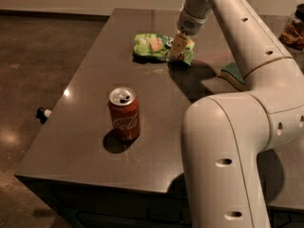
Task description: Move green rice chip bag near coke can
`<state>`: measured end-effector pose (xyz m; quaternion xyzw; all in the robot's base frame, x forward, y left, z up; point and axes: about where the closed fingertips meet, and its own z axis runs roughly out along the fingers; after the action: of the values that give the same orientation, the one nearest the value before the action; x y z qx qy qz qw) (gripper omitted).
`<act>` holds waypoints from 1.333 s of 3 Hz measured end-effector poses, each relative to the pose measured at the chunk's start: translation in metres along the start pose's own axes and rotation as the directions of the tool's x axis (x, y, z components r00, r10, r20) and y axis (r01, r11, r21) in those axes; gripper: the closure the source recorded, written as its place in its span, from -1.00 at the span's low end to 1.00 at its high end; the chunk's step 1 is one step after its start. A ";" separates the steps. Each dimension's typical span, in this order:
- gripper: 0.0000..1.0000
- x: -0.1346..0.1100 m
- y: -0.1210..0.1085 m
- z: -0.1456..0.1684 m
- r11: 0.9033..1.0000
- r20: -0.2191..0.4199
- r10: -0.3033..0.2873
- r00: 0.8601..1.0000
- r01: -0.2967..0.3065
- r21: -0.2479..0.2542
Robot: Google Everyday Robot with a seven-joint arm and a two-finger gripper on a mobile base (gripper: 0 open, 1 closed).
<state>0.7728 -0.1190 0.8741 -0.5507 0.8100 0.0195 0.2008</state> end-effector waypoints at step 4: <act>1.00 0.004 0.072 -0.079 1.000 0.094 0.015 0.995 -0.015 -0.006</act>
Offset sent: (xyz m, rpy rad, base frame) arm -0.0740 -0.0054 0.0375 0.0607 0.0207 -0.0169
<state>0.6825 -0.1147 0.9318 -0.5435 0.8038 0.0489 0.2369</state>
